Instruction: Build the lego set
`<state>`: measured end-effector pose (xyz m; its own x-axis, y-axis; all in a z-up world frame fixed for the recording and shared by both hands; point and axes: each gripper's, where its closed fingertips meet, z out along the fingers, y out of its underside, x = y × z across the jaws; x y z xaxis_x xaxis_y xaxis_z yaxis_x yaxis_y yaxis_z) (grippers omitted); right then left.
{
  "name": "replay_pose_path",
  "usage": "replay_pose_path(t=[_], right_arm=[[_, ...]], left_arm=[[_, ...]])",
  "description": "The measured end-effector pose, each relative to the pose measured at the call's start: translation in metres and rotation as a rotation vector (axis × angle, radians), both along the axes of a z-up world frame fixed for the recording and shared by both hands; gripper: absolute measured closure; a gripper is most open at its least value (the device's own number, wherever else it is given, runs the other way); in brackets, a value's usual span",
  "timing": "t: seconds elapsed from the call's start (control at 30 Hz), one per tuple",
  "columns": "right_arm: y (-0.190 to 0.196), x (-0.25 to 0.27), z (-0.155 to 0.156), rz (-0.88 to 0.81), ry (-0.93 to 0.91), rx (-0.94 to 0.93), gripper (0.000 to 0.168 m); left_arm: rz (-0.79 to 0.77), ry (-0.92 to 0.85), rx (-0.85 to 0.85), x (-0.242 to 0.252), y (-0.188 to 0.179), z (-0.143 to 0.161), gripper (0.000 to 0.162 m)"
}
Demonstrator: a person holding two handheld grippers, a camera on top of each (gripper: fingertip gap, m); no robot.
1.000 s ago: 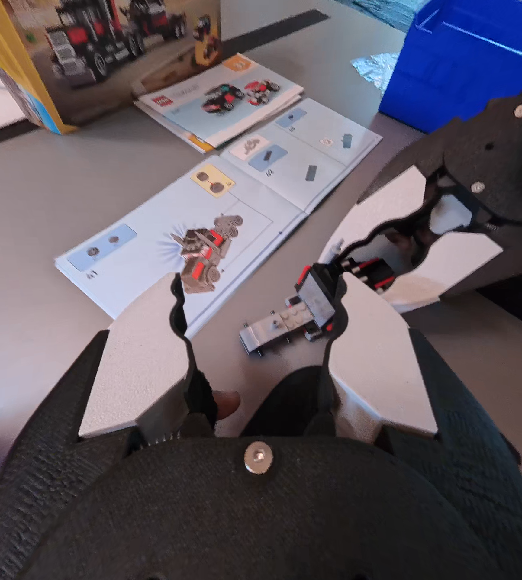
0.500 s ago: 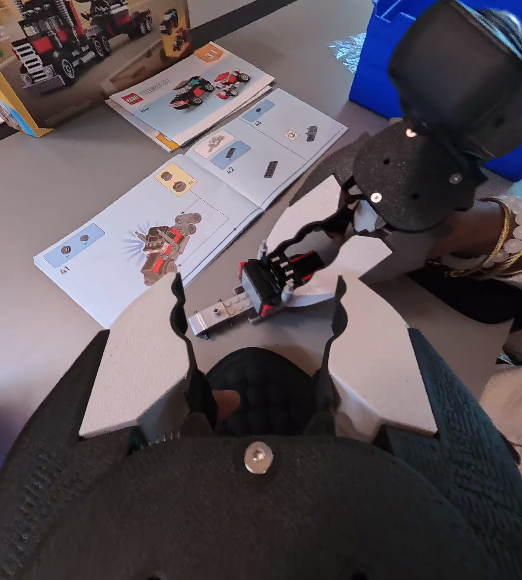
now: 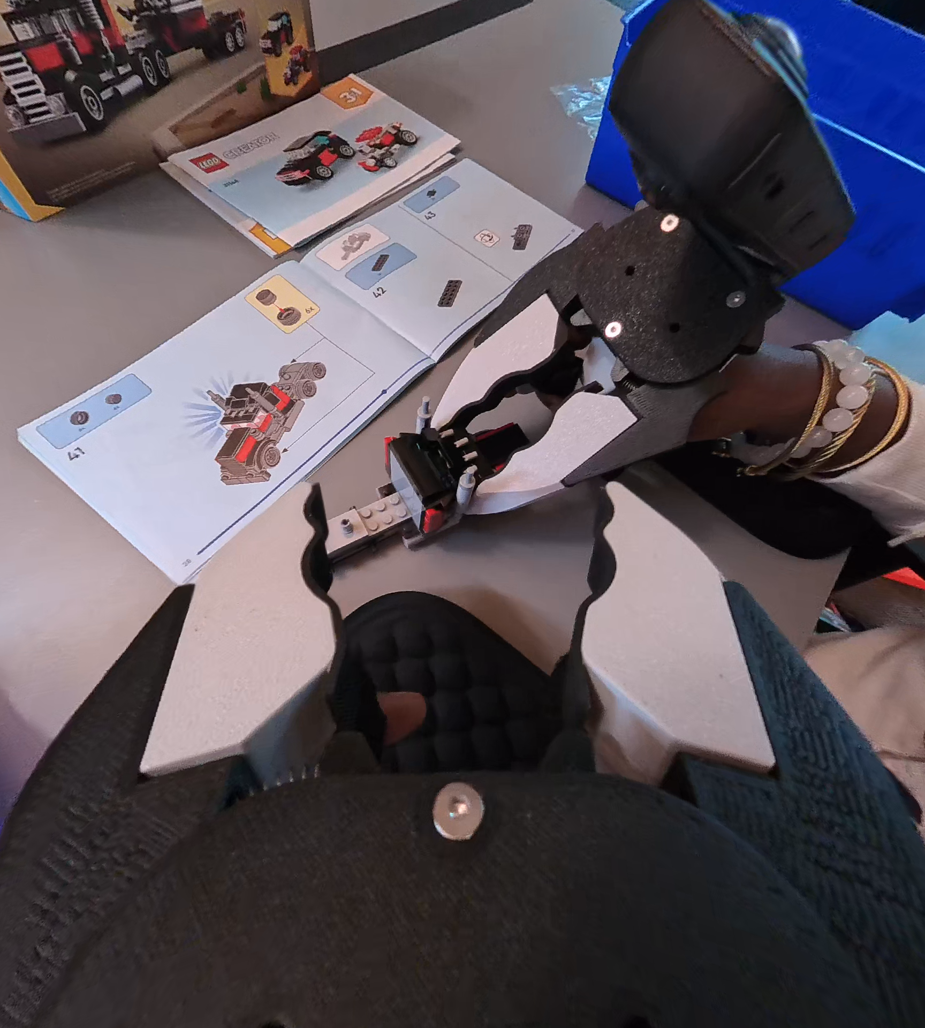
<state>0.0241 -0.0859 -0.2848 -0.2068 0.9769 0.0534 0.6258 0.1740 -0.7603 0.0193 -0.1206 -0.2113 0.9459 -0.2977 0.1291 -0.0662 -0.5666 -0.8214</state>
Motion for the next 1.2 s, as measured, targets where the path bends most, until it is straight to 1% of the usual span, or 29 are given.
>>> replay_pose_path(t=[0.13, 0.27, 0.33, 0.43, 0.47, 0.57, 0.67, 0.8, 0.87, 0.97, 1.03, 1.2], right_arm=[[0.0, 0.0, 0.0, -0.001, 0.002, 0.0, 0.131], [0.0, -0.001, 0.0, -0.002, 0.002, 0.001, 0.131], [-0.001, -0.001, 0.0, 0.001, 0.009, 0.01, 0.131], [-0.001, -0.002, 0.0, 0.001, 0.006, 0.003, 0.131], [-0.001, -0.001, 0.0, 0.001, 0.007, 0.003, 0.131], [-0.001, -0.001, 0.0, 0.0, 0.006, 0.005, 0.131], [-0.002, -0.001, 0.0, 0.006, 0.008, 0.008, 0.131], [-0.002, -0.001, 0.0, 0.007, 0.011, 0.004, 0.131], [-0.002, -0.001, 0.0, 0.007, 0.009, 0.006, 0.131], [-0.003, -0.001, 0.0, 0.013, 0.008, 0.015, 0.131], [-0.003, -0.002, 0.0, 0.01, 0.007, 0.014, 0.131], [-0.004, -0.003, 0.0, 0.012, 0.012, 0.002, 0.131]], left_arm=[[0.02, 0.0, 0.018, -0.004, -0.003, 0.001, 0.07], [0.041, -0.09, 0.037, -0.004, 0.003, -0.006, 0.07], [0.015, -0.126, 0.073, 0.001, 0.007, -0.006, 0.07], [0.018, -0.091, 0.129, -0.002, 0.016, -0.011, 0.07], [0.028, -0.07, 0.125, -0.003, 0.019, -0.014, 0.07], [-0.01, -0.05, 0.113, 0.006, 0.019, -0.016, 0.071], [-0.042, -0.058, 0.054, 0.02, 0.017, -0.018, 0.071], [-0.092, -0.052, -0.014, 0.045, 0.008, -0.029, 0.071], [-0.111, -0.022, -0.018, 0.052, 0.005, -0.037, 0.07], [-0.102, 0.006, -0.014, 0.054, 0.002, -0.039, 0.067], [-0.117, 0.018, -0.037, 0.052, -0.002, -0.037, 0.067], [-0.096, 0.053, -0.008, 0.033, -0.004, -0.012, 0.068]])
